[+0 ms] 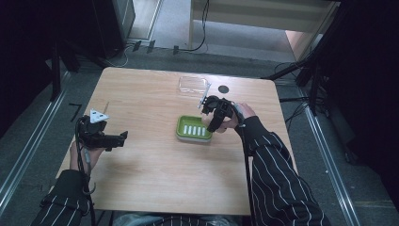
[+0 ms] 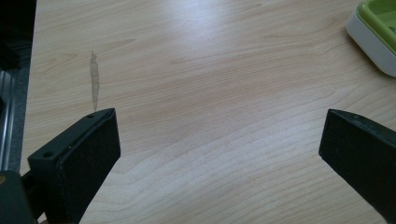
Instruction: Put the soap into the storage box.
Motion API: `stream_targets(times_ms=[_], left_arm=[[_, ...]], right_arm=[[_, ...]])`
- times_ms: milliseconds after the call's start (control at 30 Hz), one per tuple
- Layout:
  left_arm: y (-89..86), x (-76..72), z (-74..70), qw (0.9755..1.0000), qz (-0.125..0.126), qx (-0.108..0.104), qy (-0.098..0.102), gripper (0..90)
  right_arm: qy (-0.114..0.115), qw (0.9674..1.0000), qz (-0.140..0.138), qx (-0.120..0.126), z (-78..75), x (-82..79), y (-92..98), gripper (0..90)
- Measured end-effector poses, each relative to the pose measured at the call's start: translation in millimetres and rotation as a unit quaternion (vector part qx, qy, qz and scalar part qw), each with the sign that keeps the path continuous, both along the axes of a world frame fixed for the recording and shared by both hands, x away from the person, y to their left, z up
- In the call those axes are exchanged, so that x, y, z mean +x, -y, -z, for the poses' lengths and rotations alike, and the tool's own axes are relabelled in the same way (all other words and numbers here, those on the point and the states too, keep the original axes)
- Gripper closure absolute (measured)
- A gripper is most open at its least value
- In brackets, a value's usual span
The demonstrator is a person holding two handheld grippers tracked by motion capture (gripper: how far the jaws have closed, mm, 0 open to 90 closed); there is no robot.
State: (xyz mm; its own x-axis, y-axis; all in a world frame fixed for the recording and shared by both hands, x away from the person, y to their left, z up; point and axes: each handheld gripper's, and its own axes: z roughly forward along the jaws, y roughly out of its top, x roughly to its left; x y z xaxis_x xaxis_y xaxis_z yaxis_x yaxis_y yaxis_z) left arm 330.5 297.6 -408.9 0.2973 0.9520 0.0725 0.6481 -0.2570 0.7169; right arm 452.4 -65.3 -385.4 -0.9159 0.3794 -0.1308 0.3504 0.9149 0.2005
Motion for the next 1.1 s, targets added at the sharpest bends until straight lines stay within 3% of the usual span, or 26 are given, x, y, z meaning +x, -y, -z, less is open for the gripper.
stream_targets(times_ms=[1100], left_arm=[[-0.3,-0.5,0.0,1.0000,-0.001,-0.001,0.002,0.0]], right_arm=[[-0.005,0.9992,-0.039,0.005,8.6,4.9,-25.5,33.3]])
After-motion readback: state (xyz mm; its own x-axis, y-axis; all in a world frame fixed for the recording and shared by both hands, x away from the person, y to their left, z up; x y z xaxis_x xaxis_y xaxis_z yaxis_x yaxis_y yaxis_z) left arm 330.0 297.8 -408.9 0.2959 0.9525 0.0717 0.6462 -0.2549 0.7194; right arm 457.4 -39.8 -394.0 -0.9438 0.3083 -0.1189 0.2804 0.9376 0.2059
